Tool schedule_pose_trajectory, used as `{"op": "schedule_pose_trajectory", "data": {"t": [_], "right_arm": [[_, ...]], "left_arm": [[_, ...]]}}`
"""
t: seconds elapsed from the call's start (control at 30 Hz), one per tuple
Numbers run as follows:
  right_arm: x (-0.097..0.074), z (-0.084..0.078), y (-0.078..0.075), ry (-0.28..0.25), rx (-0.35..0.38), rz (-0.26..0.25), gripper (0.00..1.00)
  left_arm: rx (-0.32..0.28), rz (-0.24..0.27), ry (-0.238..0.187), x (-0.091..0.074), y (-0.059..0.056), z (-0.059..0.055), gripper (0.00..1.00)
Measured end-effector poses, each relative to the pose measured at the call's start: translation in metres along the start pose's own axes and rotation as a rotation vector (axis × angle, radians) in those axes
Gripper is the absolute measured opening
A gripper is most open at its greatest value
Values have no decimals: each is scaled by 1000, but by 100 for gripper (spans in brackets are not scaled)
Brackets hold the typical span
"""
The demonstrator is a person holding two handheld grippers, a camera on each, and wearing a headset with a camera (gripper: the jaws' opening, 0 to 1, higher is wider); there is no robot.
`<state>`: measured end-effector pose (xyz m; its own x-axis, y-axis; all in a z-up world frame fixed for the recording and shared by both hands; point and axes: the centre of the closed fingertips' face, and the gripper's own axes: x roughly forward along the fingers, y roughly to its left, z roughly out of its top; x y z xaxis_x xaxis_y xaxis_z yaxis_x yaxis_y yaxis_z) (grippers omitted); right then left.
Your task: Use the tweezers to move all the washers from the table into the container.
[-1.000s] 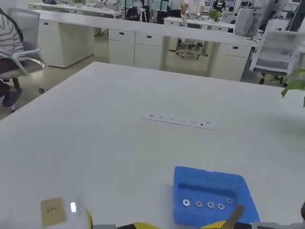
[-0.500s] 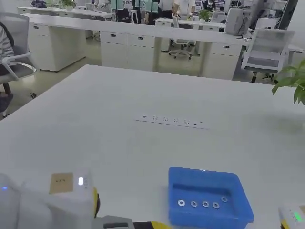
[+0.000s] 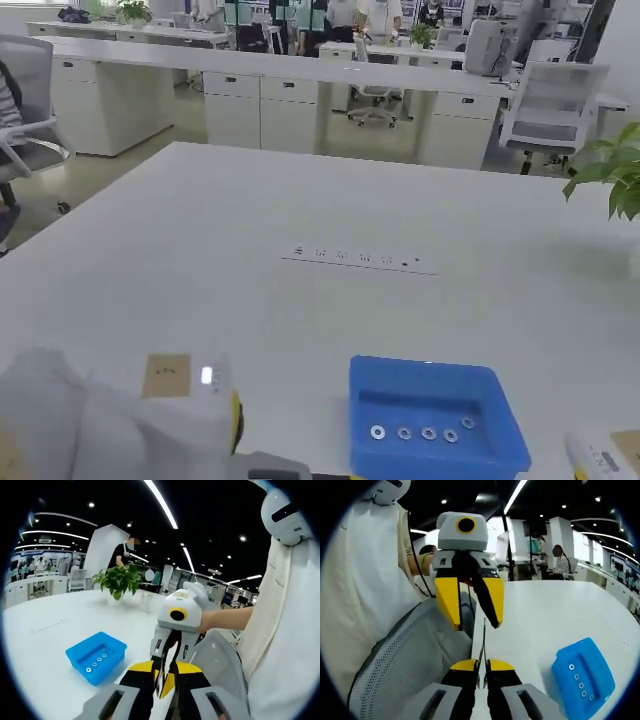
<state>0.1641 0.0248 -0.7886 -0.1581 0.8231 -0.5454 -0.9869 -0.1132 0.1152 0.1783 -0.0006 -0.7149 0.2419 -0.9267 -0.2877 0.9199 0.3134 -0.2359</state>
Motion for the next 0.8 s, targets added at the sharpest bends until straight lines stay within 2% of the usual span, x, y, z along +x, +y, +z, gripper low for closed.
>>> {"op": "schedule_pose_trajectory", "data": {"t": [0.13, 0.3, 0.5, 0.8], "right_arm": [[0, -4, 0, 31, -23, 2, 4], [0, -6, 0, 37, -26, 0, 4], [2, -13, 4, 75, -44, 6, 4], [3, -13, 5, 77, -54, 0, 4]], "left_arm": [[23, -11, 19, 3, -3, -2, 10], [14, -22, 28, 6, -4, -3, 8], [22, -21, 32, 7, -3, -2, 3], [53, -25, 70, 7, -5, -8, 0]]}}
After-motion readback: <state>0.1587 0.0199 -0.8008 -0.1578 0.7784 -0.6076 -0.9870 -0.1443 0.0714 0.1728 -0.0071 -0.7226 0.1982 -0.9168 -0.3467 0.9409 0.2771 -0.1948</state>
